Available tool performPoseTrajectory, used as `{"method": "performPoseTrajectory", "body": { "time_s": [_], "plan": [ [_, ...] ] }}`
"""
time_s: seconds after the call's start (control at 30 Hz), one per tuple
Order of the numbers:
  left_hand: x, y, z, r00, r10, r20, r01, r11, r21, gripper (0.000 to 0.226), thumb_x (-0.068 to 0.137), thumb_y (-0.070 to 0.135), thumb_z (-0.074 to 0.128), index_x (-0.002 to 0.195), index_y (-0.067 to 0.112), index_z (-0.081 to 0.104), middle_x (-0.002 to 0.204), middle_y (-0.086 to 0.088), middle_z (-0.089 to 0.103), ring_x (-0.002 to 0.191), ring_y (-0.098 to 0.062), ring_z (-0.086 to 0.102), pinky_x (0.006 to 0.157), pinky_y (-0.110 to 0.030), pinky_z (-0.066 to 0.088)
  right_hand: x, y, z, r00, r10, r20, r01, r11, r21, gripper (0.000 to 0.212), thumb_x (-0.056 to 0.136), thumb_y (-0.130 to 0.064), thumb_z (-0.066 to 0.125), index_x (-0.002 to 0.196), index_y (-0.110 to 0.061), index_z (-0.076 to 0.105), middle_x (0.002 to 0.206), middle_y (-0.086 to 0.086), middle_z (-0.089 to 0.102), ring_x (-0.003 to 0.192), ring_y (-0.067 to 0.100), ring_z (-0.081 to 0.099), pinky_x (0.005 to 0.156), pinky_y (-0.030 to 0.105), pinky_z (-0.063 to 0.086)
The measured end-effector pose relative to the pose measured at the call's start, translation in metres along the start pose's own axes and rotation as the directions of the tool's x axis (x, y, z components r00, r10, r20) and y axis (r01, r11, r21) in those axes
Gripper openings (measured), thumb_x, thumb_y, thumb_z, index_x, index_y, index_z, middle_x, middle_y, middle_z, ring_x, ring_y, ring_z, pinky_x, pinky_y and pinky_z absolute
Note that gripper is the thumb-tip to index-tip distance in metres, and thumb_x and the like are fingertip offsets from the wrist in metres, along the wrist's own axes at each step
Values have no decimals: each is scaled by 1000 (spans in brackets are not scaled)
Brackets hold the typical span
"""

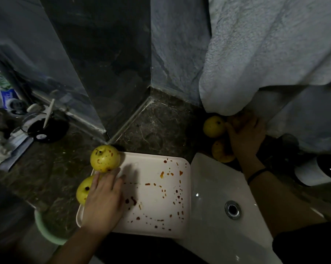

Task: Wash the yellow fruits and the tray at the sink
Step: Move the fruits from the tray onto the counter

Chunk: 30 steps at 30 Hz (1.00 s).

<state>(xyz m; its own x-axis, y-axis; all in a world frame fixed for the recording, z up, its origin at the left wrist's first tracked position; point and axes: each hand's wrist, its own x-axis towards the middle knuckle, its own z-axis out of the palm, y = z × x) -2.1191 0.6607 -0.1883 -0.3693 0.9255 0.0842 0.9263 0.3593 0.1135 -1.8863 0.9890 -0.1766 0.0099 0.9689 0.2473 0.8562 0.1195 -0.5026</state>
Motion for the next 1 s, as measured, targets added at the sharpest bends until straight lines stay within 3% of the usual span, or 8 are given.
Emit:
{"method": "performPoseTrajectory", "body": {
  "time_s": [0.17,0.23,0.33,0.4,0.57,0.73,0.87,1.0],
  "plan": [
    [-8,-8,-12,997,-66,-26,66,998,-13,56,68,27,34,107,3,66,117,-20,59,112,-32,44,109,-47,20,-50,-34,-3,999,-50,-7,50,999,16,88,83,-52,48,146,4,24,153,26,22,143,40,17,118,51,10],
    [-13,-15,-15,992,-126,-4,126,992,-1,58,69,31,35,110,2,64,120,-21,58,114,-33,47,107,-50,22,-81,-59,0,997,-80,-5,80,997,15,83,86,-47,55,146,2,27,154,25,21,143,40,18,116,53,13],
    [-19,-23,-17,975,-215,63,212,976,42,52,67,30,60,110,0,64,120,-25,58,113,-40,54,101,-57,36,-130,-99,11,977,-161,140,164,986,-12,81,88,-35,63,148,0,22,157,22,10,146,36,8,119,50,7],
    [-22,-28,-19,955,-281,98,278,960,42,55,61,27,74,108,-2,65,116,-28,60,107,-44,59,91,-59,45,-159,-125,25,934,-246,258,254,967,1,82,89,-37,60,150,-2,17,159,18,4,147,33,1,119,46,1],
    [-28,-35,-21,918,-366,155,369,929,9,55,62,38,81,104,5,67,106,-19,65,84,-36,66,69,-44,54,-206,-177,53,772,-399,496,396,911,117,89,89,-45,58,151,-5,8,160,13,3,148,26,-1,118,41,-2],
    [-30,-43,-18,922,-360,141,366,930,-19,51,70,50,70,102,10,68,102,-10,67,84,-27,67,68,-39,54,-226,-215,70,621,-452,641,393,886,244,103,79,-55,66,152,-11,10,160,8,6,147,23,6,118,38,9],
    [-25,-45,-25,940,-307,150,306,952,26,51,55,49,81,90,13,71,88,-6,67,74,-23,66,63,-36,53,-231,-232,85,595,-403,695,286,915,286,102,76,-48,73,152,-17,13,157,8,15,143,25,21,111,37,26],
    [-10,-42,-37,927,-298,229,274,953,129,46,61,33,80,99,8,71,82,-6,66,68,-23,65,66,-34,52,-230,-243,96,588,-336,736,223,942,253,101,73,-37,79,150,-19,16,150,10,22,134,30,34,102,36,36]
  ]
}}
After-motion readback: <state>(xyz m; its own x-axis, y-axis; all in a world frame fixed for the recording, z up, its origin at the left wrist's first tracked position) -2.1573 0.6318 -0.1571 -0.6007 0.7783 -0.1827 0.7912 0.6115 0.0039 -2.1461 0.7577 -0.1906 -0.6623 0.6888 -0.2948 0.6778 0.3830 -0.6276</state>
